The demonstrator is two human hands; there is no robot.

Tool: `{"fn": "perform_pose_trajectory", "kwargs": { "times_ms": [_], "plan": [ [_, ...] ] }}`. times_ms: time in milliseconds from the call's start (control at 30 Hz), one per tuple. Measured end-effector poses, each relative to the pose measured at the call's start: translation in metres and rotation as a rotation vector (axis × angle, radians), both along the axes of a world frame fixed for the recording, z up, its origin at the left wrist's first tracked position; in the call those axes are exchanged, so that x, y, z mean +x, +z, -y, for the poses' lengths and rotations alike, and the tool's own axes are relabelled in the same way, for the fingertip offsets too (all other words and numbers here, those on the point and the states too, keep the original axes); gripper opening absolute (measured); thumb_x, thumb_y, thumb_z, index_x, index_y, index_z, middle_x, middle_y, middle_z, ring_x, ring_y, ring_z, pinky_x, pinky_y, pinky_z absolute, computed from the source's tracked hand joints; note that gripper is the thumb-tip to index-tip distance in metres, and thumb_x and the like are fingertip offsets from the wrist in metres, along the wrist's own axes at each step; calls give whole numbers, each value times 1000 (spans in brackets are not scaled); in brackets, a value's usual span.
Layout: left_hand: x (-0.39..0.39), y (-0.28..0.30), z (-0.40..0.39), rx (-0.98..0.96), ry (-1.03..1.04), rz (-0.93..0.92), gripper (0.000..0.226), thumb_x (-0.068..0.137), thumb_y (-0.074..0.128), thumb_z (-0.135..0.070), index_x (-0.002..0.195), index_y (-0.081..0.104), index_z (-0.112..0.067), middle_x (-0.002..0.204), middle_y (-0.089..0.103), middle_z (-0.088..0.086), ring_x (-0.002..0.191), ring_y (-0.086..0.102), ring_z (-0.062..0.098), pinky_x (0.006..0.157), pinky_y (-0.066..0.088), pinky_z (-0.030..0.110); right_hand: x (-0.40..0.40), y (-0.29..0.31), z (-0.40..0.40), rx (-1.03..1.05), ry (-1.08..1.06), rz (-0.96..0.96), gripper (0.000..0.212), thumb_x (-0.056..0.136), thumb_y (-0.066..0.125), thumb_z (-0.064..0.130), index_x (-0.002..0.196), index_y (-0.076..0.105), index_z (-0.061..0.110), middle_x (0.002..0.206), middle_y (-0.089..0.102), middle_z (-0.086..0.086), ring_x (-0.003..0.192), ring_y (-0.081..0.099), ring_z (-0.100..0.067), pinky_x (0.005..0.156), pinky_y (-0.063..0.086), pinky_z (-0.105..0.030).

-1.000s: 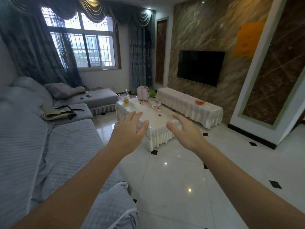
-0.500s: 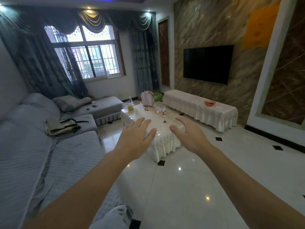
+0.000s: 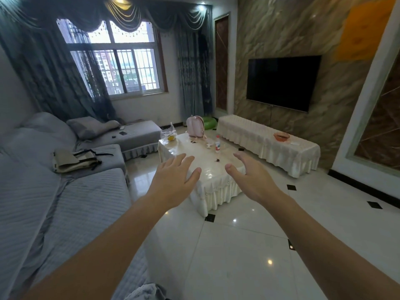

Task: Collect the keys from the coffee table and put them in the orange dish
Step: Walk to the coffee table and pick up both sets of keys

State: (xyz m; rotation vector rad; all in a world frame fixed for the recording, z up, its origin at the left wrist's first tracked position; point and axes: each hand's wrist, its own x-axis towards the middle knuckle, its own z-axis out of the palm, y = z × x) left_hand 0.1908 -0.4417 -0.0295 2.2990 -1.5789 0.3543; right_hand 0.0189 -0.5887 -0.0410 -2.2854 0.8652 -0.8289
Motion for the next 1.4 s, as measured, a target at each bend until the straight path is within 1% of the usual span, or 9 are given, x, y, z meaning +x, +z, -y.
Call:
{"fn": "perform_pose_trajectory", "kwargs": {
  "times_ms": [200, 433, 600, 733, 867, 1033, 1167, 1267, 1400],
  "plan": [
    [69, -11, 43, -17, 25, 2, 62, 93, 19, -57, 144, 35, -25, 153, 36, 0, 139, 32, 21, 110, 26, 41, 75, -10, 44, -8, -5, -51, 63, 89, 47, 59, 143, 38, 28, 148, 44, 4, 135, 37, -16, 95, 26, -27],
    [150, -16, 98, -45, 22, -61, 61, 94, 21, -58, 144, 35, -25, 153, 34, 3, 140, 31, 24, 113, 27, 48, 156, -8, 91, -36, -35, -111, 69, 86, 44, 64, 145, 35, 28, 145, 47, 1, 131, 41, -20, 92, 31, -29],
    [195, -22, 112, -54, 52, -50, 64, 93, 18, -60, 143, 36, -25, 152, 37, 2, 139, 34, 23, 111, 27, 45, 196, -10, 113, -40, -22, -132, 66, 89, 45, 60, 145, 35, 26, 148, 44, 0, 134, 38, -20, 99, 31, -33],
    [233, -25, 122, -71, 88, -21, 66, 91, 16, -62, 140, 40, -25, 149, 42, 3, 136, 38, 24, 108, 31, 48, 234, -9, 129, -64, -2, -126, 63, 91, 45, 57, 144, 39, 23, 149, 43, 2, 137, 35, -21, 107, 30, -38],
    [259, -35, 139, -85, 117, -34, 65, 92, 19, -61, 138, 44, -23, 145, 47, 5, 133, 41, 25, 106, 32, 47, 269, -21, 146, -37, 45, -126, 65, 90, 44, 58, 145, 37, 24, 150, 42, 4, 138, 33, -19, 107, 30, -38],
    [286, -49, 173, -33, 129, -11, 63, 92, 19, -60, 136, 44, -23, 145, 47, 4, 132, 43, 26, 104, 34, 46, 308, -40, 182, 9, 64, -111, 65, 89, 46, 57, 144, 38, 23, 147, 45, 1, 135, 38, -21, 106, 36, -41],
    [320, -55, 209, -24, 143, 21, 59, 93, 23, -58, 135, 45, -23, 143, 49, 4, 130, 45, 26, 103, 36, 45, 346, -51, 226, 46, 88, -104, 65, 88, 46, 58, 143, 39, 24, 146, 47, 0, 136, 36, -22, 103, 33, -38],
    [350, -55, 242, 12, 177, 23, 57, 94, 27, -57, 137, 44, -24, 145, 47, 5, 132, 43, 26, 105, 34, 44, 375, -52, 264, -2, 96, -111, 66, 88, 45, 58, 144, 38, 24, 146, 47, 1, 136, 35, -22, 103, 32, -38],
    [379, -55, 285, 21, 209, 54, 60, 93, 24, -58, 138, 44, -24, 144, 48, 6, 131, 43, 27, 105, 34, 44, 408, -51, 309, -133, 115, -171, 66, 90, 44, 57, 145, 36, 22, 149, 43, 1, 137, 33, -24, 107, 31, -41]
  ]
}}
